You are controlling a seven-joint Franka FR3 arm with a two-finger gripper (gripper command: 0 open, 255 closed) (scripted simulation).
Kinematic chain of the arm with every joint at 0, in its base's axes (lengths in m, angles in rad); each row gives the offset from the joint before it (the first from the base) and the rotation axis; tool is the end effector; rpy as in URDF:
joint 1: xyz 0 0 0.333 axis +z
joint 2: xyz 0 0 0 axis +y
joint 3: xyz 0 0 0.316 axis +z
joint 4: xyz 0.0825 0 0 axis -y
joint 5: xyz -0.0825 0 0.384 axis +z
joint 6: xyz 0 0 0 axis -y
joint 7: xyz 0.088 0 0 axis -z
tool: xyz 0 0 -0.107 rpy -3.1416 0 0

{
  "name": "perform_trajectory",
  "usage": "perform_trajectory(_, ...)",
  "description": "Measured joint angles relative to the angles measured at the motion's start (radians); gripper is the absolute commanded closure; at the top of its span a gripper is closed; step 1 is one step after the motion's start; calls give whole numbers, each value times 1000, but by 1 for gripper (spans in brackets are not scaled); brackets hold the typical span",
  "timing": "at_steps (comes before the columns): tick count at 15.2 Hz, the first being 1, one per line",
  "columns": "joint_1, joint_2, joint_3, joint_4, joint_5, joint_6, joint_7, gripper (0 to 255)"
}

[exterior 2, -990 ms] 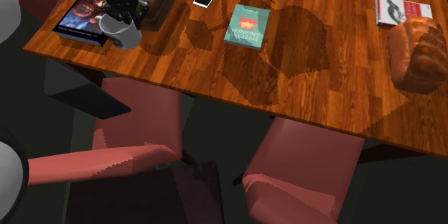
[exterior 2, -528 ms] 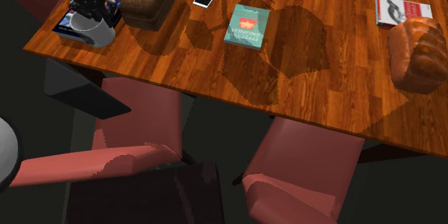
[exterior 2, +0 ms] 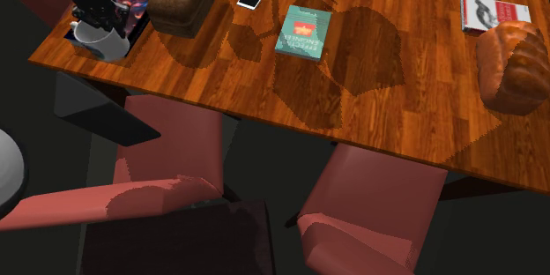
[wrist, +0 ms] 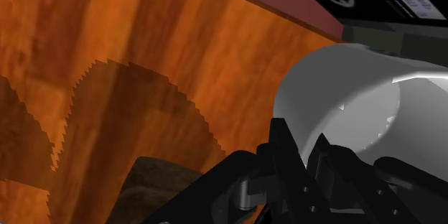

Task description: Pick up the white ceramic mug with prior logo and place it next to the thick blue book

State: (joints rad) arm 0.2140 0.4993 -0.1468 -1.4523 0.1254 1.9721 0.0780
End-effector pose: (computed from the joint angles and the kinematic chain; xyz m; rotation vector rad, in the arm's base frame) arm 0.6973 0.0723 0.4025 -3.0928 0.0614 -0.0353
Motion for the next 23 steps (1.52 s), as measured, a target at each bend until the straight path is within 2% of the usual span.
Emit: perform_trajectory(23, -4, 119, 14, -118, 26, 235, -24, 255)
